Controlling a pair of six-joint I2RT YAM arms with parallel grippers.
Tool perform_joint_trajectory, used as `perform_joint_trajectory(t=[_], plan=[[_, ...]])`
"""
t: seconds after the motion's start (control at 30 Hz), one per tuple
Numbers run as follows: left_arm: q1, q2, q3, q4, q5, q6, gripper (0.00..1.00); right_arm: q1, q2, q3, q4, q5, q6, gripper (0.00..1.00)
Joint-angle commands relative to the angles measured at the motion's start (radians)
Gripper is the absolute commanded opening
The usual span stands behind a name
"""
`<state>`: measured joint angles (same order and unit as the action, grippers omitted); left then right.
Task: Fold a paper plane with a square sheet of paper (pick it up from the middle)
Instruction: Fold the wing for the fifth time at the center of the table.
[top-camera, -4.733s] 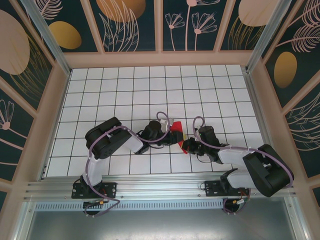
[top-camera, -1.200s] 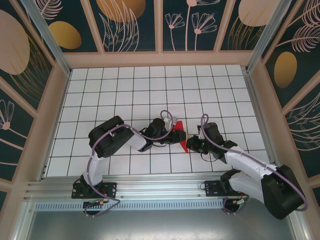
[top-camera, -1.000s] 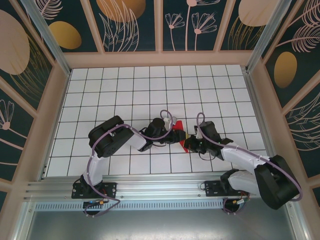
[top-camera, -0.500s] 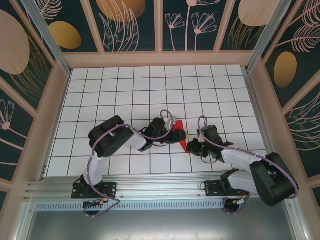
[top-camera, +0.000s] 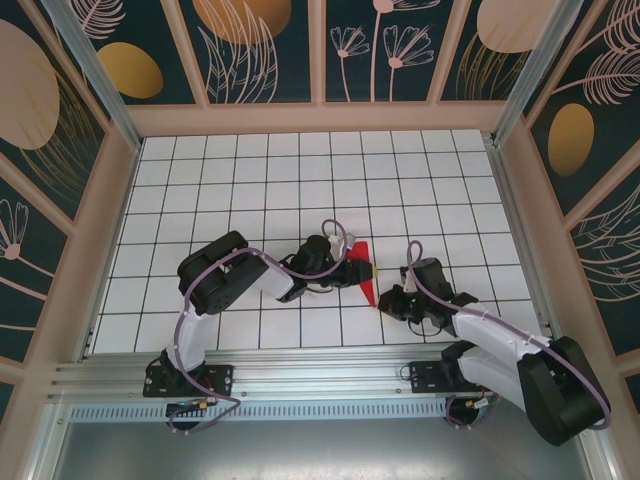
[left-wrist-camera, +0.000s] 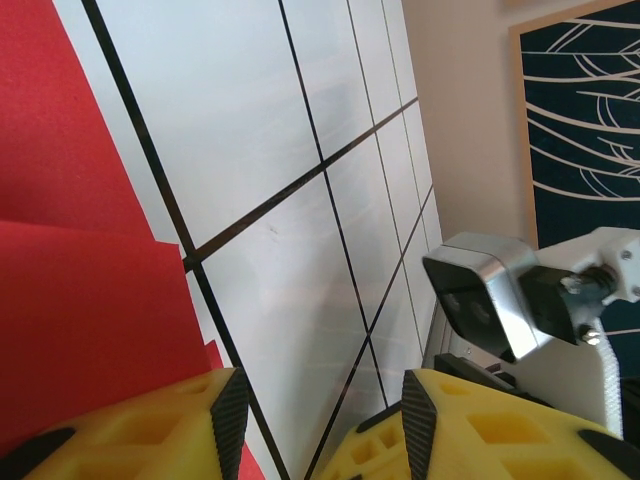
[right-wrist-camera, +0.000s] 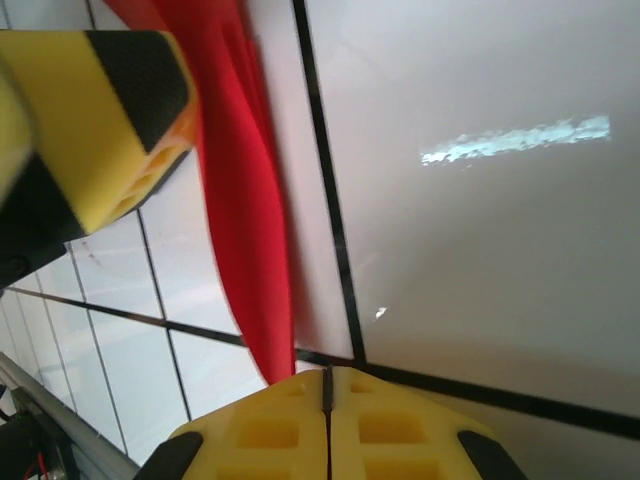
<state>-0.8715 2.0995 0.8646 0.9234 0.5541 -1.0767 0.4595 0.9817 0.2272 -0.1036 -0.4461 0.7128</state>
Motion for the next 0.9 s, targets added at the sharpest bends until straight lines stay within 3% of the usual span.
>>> perform_joint_trajectory(t=[0.0,0.4,0.87], plan=[[0.003,0.062,-0.002,-0.131,-0.026,0.032,0.47,-0.005,-0.062,0.041,-0.039,-0.015,0.006,0.08],[0.004,0.065,0.006,-0.138,-0.021,0.031,0.47,0.0,0.153,0.083,0.197,-0.116,0.053,0.07],[0.004,0.065,0.001,-0.155,-0.025,0.042,0.47,-0.005,0.174,-0.046,0.106,-0.048,0.044,0.08]])
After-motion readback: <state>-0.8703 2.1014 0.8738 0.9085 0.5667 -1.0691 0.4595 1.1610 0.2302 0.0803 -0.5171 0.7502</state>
